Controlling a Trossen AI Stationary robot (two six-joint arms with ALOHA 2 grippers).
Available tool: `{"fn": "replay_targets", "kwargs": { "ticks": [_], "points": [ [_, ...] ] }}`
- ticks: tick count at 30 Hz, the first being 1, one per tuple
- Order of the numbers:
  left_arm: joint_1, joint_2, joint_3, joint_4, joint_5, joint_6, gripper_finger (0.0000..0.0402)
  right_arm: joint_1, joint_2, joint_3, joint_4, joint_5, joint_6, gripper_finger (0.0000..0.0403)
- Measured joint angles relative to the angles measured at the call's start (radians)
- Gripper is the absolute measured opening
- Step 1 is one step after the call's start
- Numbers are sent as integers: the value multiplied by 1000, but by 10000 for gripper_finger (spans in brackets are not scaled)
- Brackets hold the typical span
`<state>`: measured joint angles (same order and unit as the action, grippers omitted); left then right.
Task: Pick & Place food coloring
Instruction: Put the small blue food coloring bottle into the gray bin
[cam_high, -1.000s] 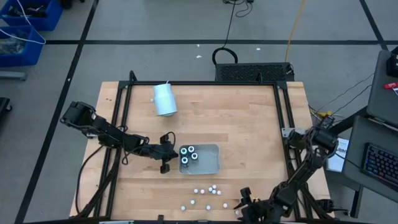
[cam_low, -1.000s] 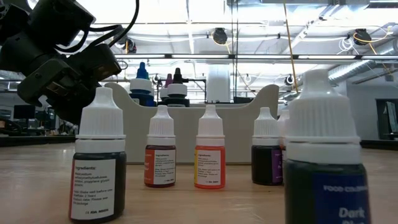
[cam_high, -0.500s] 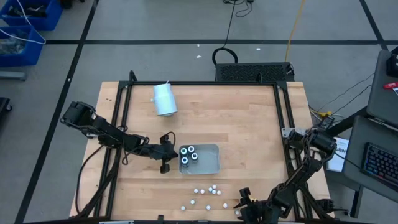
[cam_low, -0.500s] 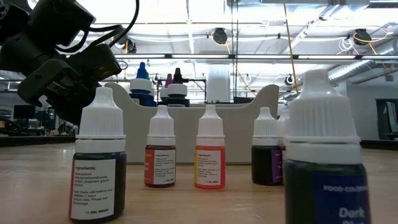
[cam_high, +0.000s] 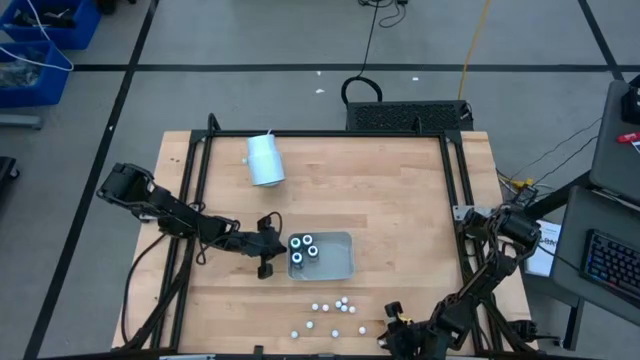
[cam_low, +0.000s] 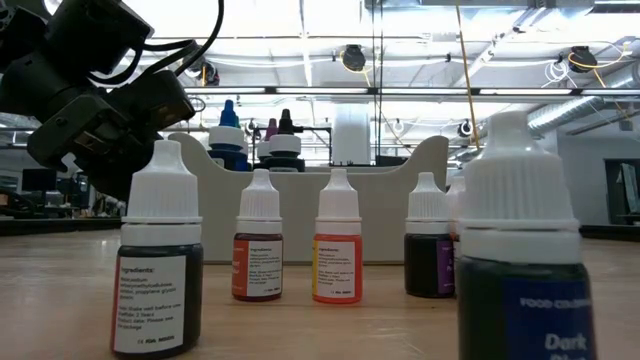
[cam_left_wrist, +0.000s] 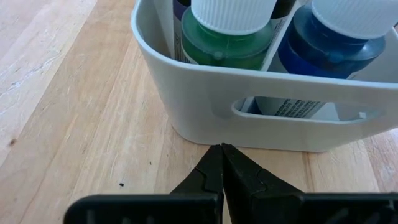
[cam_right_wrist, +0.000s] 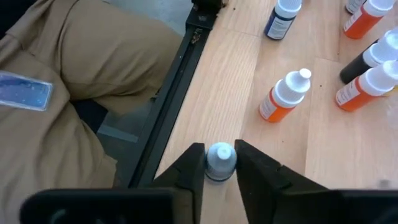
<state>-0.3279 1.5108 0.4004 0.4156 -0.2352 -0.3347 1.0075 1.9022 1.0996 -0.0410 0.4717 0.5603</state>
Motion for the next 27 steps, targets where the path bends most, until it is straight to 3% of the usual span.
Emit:
{"fn": "replay_targets", "kwargs": {
  "ticks": [4, 9, 17, 22, 24, 27],
  "points": [
    [0, 0, 0, 0, 0, 0, 6, -8, 0, 0, 1, 0, 7, 50],
    [0, 0, 0, 0, 0, 0, 6, -23, -21, 1, 1, -5, 4, 55],
    [0, 0, 0, 0, -1, 0, 6, -111, -217, 85, -98, 29, -161, 54],
    [0, 0, 0, 0, -1, -1, 6, -233, -334, 93, -100, 156, -382, 53],
    [0, 0, 0, 0, -1, -1, 6, -307, -348, 93, -100, 142, -446, 53],
    [0, 0, 0, 0, -1, -2, 6, -427, -346, 86, -98, 30, -515, 53]
  ]
}}
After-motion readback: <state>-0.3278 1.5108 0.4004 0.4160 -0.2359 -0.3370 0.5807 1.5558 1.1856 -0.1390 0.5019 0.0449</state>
